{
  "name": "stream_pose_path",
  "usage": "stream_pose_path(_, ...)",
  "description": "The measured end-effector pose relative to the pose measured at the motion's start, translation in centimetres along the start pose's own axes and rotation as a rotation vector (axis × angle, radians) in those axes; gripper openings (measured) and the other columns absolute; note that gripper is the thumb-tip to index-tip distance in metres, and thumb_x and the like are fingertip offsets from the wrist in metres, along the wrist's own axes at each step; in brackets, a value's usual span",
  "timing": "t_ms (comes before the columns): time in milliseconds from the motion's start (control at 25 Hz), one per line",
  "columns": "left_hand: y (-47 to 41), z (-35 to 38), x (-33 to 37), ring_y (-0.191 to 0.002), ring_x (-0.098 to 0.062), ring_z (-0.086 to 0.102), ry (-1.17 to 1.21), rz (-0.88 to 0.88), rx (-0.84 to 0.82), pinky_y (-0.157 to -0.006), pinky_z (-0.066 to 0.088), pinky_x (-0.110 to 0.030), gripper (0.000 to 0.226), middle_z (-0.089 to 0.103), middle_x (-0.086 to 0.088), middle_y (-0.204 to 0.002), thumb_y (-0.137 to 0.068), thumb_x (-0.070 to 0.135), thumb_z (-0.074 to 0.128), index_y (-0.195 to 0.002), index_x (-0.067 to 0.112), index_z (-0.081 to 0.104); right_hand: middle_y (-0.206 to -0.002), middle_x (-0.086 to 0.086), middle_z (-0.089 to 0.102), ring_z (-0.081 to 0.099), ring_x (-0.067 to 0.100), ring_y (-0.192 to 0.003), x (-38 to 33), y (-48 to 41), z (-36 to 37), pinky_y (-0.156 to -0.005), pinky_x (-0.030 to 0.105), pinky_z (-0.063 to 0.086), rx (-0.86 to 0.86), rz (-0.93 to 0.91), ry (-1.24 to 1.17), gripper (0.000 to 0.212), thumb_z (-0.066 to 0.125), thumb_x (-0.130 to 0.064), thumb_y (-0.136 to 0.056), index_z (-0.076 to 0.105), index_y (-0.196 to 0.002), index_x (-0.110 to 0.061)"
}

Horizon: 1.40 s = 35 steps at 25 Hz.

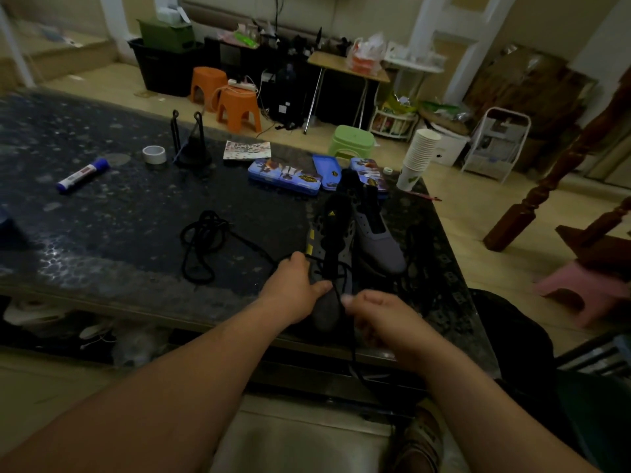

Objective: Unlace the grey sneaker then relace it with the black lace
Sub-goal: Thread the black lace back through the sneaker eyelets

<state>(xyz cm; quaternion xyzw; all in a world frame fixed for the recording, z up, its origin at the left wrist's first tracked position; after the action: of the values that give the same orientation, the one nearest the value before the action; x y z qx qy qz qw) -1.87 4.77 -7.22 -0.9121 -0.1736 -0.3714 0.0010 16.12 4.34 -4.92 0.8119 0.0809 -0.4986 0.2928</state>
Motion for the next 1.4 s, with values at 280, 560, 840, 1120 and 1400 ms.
stream_pose_path(280,1.9,0.2,1.0,-0.134,-0.042,0.044,-0.225,-0.03,-0.069,-0.109,0.043,-0.048,0.072,0.032,-0.017,-0.15,-0.097,0.051,0.063,-0.152,0.019,0.03,-0.079,0.002,0.06,0.059,0.024,-0.079,-3.9,-6.9,-2.0,-0.062,0.035,0.039,0.327,-0.086,0.525,0.036,0.053,-0.044,-0.104,0.054,-0.081,-0.017)
stream_pose_path(560,0.9,1.1,0.7,-0.116,-0.04,0.056,-0.189,0.033,-0.086,-0.106,0.048,-0.05,0.059,0.032,-0.013,-0.135,-0.1,0.051,0.058,-0.146,0.018,0.042,-0.063,0.004,0.052,0.045,0.012,-0.053,-0.4,0.6,0.6,-0.05,0.023,0.034,-0.199,-0.072,0.077,0.034,0.063,-0.021,-0.1,0.055,-0.068,-0.016)
stream_pose_path(840,1.1,1.3,0.2,-0.112,-0.037,0.058,-0.141,0.018,-0.045,-0.103,0.05,-0.049,0.06,0.032,-0.009,-0.133,-0.099,0.05,0.061,-0.148,0.023,0.04,-0.075,0.001,0.062,0.062,0.023,-0.076,-3.3,-6.5,-2.8,-0.062,0.035,0.043,0.314,-0.12,0.528,0.041,0.058,-0.053,-0.099,0.058,-0.08,-0.016)
stream_pose_path(1120,0.8,1.3,0.3,-0.114,-0.037,0.056,-0.089,0.053,-0.048,-0.106,0.048,-0.047,0.053,0.033,-0.009,-0.131,-0.099,0.047,0.062,-0.143,0.022,0.047,-0.063,0.005,0.047,0.041,0.013,-0.054,0.1,0.1,0.8,-0.051,0.027,0.033,-0.294,-0.069,0.223,0.031,0.067,-0.02,-0.099,0.056,-0.071,-0.013)
stream_pose_path(1400,1.3,1.1,0.4,-0.113,-0.032,0.057,-0.057,0.038,-0.035,-0.105,0.049,-0.045,0.054,0.032,-0.006,-0.131,-0.099,0.046,0.063,-0.146,0.028,0.044,-0.073,-0.001,0.06,0.06,0.02,-0.072,-3.4,-5.9,-3.1,-0.059,0.033,0.039,0.358,-0.152,0.5,0.042,0.061,-0.057,-0.096,0.056,-0.083,-0.017)
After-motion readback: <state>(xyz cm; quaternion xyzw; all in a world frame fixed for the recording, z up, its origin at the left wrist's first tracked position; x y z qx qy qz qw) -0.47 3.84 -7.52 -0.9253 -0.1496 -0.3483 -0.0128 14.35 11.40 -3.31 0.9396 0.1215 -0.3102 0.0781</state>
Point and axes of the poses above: each hand's wrist, its own y-axis away from the middle knuckle, its own z-axis out of the palm, x = y × z, the point moved 9 cm from there along -y, towards the middle knuckle
